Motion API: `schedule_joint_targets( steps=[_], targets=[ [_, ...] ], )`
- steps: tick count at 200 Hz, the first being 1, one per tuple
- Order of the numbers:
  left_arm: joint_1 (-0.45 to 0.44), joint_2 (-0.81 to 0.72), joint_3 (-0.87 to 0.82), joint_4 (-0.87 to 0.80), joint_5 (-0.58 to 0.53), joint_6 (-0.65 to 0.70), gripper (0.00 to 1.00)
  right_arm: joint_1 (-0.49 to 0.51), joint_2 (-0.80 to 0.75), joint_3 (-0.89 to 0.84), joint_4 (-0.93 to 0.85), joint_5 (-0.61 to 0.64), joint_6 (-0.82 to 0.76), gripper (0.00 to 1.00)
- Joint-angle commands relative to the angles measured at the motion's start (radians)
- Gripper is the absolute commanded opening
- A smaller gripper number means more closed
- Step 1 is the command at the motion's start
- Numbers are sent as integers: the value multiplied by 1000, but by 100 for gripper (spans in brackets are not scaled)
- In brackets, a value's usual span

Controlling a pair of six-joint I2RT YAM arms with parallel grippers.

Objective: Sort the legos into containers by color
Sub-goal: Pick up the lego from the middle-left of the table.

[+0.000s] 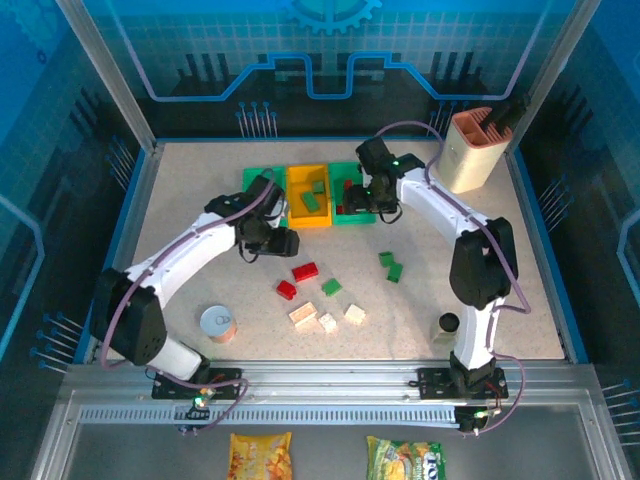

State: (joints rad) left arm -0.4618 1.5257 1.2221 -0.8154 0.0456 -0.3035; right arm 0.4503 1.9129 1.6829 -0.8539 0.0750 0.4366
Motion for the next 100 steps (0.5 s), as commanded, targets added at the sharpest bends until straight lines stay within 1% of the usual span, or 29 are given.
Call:
schedule_joint_targets(
  steps=[1, 37, 55, 100],
  targets=[
    [-38, 40, 20, -50, -42, -99, 61, -10, -64, -64, 16, 11, -7, 75],
    [-95, 89, -19, -51, -74, -238, 63, -22, -120, -158, 38, 8, -9, 75],
    [-117, 119, -30, -65, -97, -294, 65, -27, -135, -183, 42, 5, -12, 75],
    [-148, 163, -73, -74, -151, -377, 74, -34, -153, -225, 53, -2, -19, 75]
  ],
)
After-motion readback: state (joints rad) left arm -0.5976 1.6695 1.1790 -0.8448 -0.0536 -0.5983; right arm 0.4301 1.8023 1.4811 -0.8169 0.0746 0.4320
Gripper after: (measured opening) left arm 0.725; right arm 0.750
